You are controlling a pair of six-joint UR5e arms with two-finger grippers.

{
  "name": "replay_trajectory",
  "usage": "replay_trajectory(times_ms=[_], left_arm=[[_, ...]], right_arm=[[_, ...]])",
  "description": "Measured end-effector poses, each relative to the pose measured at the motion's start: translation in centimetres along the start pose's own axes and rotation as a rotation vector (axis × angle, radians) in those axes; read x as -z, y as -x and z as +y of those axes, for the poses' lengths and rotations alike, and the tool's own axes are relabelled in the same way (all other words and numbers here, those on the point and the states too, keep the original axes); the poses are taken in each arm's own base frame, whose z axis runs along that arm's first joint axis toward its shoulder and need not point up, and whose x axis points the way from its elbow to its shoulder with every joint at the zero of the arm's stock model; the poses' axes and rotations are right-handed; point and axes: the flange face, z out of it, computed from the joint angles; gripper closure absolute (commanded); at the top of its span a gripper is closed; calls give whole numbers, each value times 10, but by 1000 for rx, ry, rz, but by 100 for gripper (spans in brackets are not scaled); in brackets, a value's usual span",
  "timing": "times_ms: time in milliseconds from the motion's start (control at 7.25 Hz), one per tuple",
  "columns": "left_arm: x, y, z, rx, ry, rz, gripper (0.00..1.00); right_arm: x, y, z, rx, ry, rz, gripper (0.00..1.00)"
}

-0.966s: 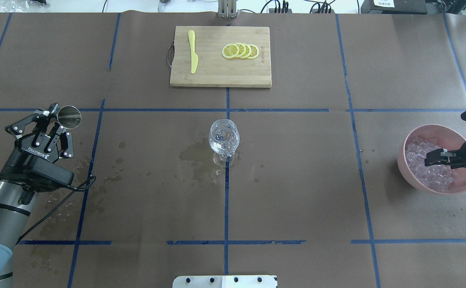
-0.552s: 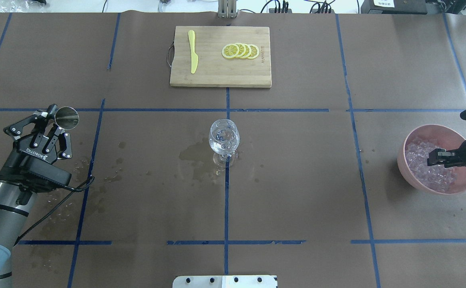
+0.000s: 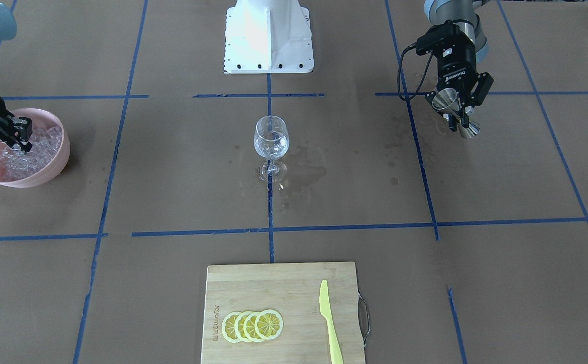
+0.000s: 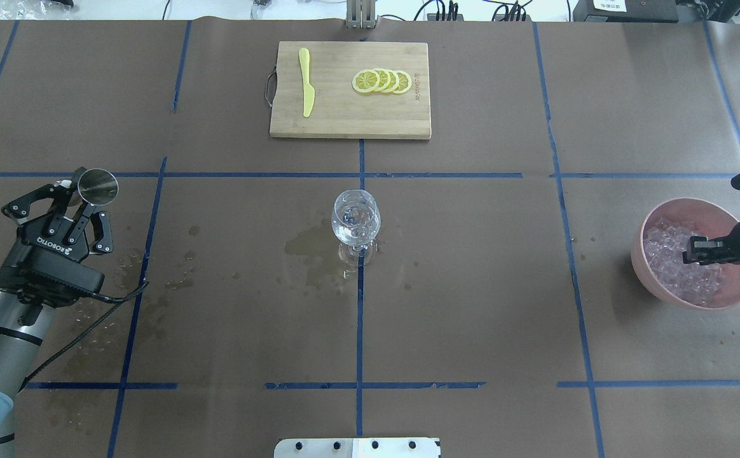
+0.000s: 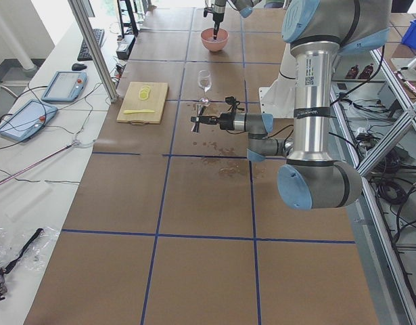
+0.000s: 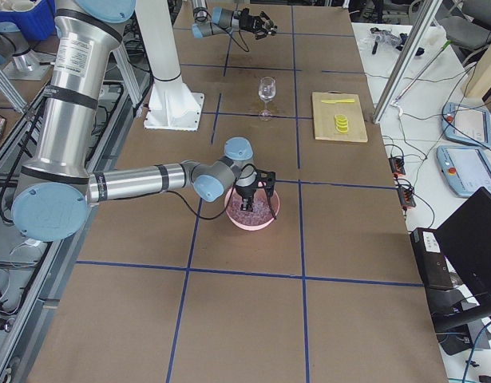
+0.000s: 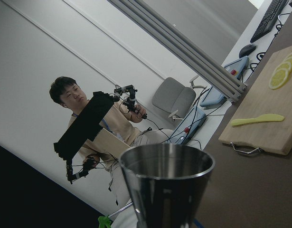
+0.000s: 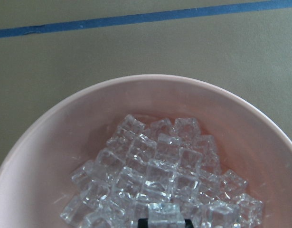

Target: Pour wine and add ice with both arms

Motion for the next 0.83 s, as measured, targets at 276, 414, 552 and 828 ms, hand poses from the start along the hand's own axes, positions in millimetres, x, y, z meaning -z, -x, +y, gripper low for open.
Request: replay_trajectory(times_ms=[276,414,552,828], left_arm=[[1,0,3,113,1,5,100],[1,-1,5,178,2,6,100],[1,-3,8,267,5,9,100],[2,-9,13,480,15,28,100]], right_arm=[[5,1,1,2,-5,-5,100],[7,2,1,3,-8,-8,100],[10,4,1,4,-12,-12,100],[19,8,-1,4,-24,-25,100]])
